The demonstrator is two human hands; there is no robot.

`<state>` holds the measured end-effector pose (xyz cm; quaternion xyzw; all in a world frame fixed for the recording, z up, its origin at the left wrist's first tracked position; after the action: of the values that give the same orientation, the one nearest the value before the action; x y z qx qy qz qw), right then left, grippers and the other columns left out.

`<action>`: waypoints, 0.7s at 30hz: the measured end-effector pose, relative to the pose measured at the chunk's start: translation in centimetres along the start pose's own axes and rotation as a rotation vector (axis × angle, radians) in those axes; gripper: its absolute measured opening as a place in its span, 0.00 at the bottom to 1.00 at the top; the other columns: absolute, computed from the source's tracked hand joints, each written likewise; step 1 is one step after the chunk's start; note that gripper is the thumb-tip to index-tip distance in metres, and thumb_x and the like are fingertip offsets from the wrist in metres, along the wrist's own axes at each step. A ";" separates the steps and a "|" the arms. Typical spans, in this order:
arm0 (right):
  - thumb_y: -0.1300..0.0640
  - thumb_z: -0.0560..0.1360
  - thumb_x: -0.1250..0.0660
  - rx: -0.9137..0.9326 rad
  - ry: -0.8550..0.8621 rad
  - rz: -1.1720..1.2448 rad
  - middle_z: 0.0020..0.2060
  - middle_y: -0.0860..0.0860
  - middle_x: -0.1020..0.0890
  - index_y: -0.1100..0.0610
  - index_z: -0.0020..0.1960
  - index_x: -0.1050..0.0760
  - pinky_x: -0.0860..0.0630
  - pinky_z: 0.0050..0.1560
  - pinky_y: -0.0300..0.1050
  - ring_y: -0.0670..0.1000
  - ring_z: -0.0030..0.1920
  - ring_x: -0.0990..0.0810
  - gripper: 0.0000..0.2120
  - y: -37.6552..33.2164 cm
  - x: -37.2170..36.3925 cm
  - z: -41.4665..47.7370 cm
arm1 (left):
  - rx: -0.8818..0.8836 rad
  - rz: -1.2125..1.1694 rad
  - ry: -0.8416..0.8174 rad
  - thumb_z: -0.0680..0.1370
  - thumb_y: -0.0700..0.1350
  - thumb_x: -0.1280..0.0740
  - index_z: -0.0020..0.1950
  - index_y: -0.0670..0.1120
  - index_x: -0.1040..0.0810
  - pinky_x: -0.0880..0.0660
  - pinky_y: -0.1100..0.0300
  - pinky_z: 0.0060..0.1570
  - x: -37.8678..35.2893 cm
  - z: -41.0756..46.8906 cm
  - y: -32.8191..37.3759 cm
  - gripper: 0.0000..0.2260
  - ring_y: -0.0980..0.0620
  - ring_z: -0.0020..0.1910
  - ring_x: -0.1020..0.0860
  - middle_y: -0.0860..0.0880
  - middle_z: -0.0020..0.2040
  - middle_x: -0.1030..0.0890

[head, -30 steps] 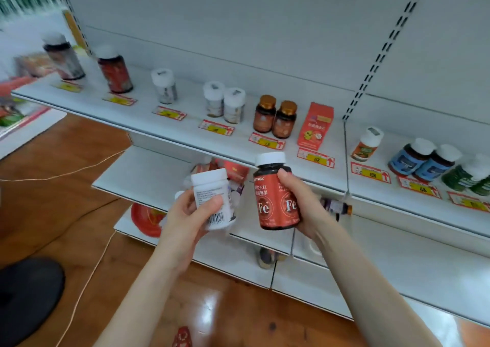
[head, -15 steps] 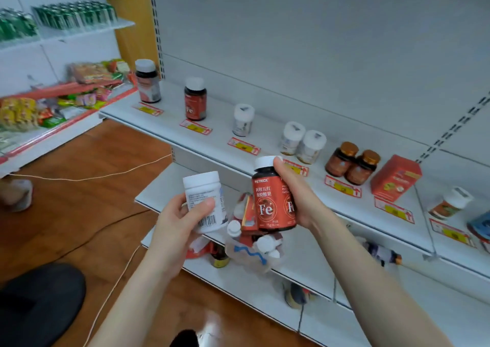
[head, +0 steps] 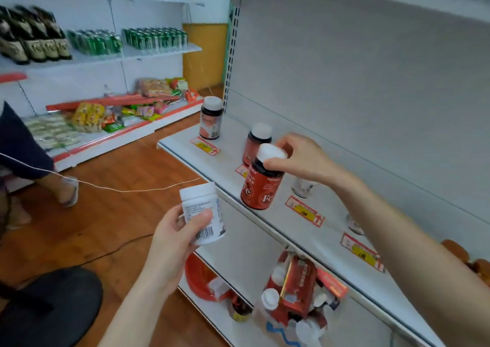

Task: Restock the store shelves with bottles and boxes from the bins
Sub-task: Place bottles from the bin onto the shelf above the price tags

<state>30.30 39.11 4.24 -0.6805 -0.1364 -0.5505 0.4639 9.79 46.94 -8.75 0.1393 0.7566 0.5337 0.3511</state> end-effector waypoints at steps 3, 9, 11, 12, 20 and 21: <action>0.50 0.69 0.31 -0.032 0.014 -0.106 0.54 0.53 0.24 0.58 0.62 0.30 0.31 0.46 0.42 0.52 0.50 0.26 0.24 1.4 1.8 4.0 | -0.017 -0.005 -0.004 0.68 0.41 0.31 0.58 0.43 0.25 0.21 0.64 0.36 -0.4 2.9 0.6 0.18 0.53 0.44 0.17 0.48 0.47 0.16; 0.53 0.69 0.30 -0.109 -0.069 -0.228 0.56 0.56 0.24 0.60 0.61 0.27 0.27 0.51 0.48 0.53 0.50 0.25 0.23 5.2 1.2 8.5 | -0.006 0.004 -0.024 0.65 0.44 0.30 0.58 0.43 0.25 0.20 0.58 0.43 -1.2 6.5 0.2 0.22 0.48 0.48 0.18 0.46 0.50 0.17; 0.54 0.69 0.30 -0.143 -0.091 -0.229 0.55 0.56 0.23 0.61 0.60 0.27 0.26 0.52 0.49 0.54 0.50 0.25 0.22 6.4 0.5 9.3 | 0.010 0.000 -0.033 0.65 0.44 0.30 0.57 0.43 0.25 0.21 0.56 0.45 -1.5 7.3 0.1 0.22 0.48 0.47 0.18 0.46 0.50 0.16; 0.54 0.69 0.30 -0.154 -0.100 -0.230 0.55 0.56 0.23 0.60 0.60 0.27 0.26 0.52 0.49 0.54 0.51 0.25 0.22 6.8 0.1 9.5 | 0.017 0.000 -0.040 0.64 0.44 0.30 0.57 0.43 0.25 0.22 0.56 0.45 -1.6 7.6 0.1 0.22 0.48 0.47 0.18 0.46 0.49 0.16; 0.56 0.70 0.31 -0.239 -0.108 -0.203 0.58 0.56 0.25 0.60 0.63 0.28 0.28 0.53 0.46 0.55 0.57 0.26 0.22 8.5 -0.8 10.3 | 0.070 0.060 -0.135 0.64 0.44 0.30 0.54 0.44 0.24 0.20 0.60 0.42 -2.0 10.1 0.8 0.19 0.51 0.45 0.17 0.47 0.47 0.16; 0.56 0.70 0.31 -0.247 -0.114 -0.201 0.59 0.55 0.25 0.59 0.63 0.29 0.29 0.51 0.45 0.54 0.56 0.26 0.23 8.6 -0.9 10.2 | 0.082 0.062 -0.145 0.64 0.44 0.30 0.55 0.44 0.24 0.20 0.60 0.42 -2.0 10.4 0.8 0.20 0.50 0.45 0.17 0.47 0.47 0.16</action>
<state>42.33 42.83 -0.27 -0.7454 -0.1611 -0.5672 0.3110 18.11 53.45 -9.18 0.2152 0.7457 0.5014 0.3825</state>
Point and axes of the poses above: each hand's wrist, its own z-axis towards the middle knuckle, its own x-axis out of the back of the hand, y = z × x, the point moved 10 cm from there along z, towards the middle knuckle
